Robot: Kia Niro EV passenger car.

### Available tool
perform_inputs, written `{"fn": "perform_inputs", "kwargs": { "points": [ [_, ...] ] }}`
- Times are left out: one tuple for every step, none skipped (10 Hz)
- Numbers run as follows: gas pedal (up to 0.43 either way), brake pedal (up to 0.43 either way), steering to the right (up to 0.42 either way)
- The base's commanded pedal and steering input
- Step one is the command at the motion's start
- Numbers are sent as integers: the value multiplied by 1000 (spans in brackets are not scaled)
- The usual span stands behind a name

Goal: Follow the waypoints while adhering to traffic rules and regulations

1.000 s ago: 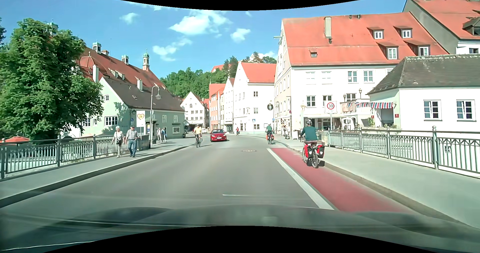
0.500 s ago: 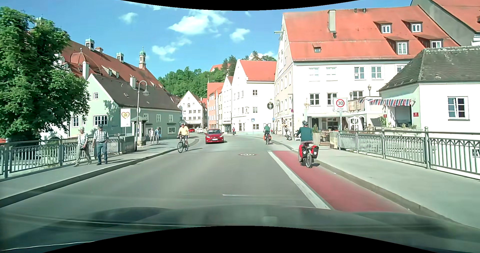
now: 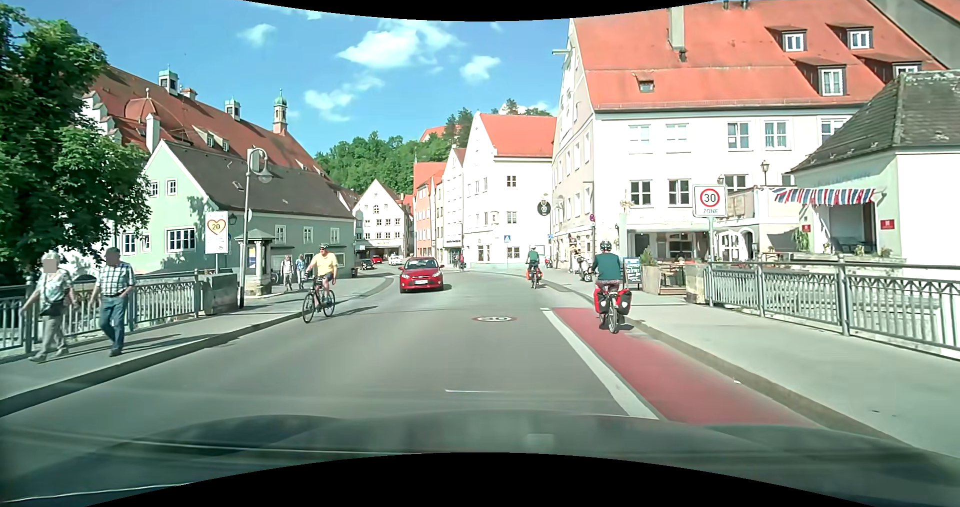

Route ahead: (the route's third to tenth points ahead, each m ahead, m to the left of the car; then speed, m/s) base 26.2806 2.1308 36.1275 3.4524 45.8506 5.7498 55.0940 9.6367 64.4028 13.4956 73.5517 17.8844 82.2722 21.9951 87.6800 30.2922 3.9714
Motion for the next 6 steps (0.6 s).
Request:
{"fn": "perform_inputs", "kwargs": {
  "points": [
    [0, 30, -6],
    [0, 49, -5],
    [0, 61, -4],
    [0, 79, -5],
    [0, 85, -5],
    [0, 85, -3]
  ]
}}
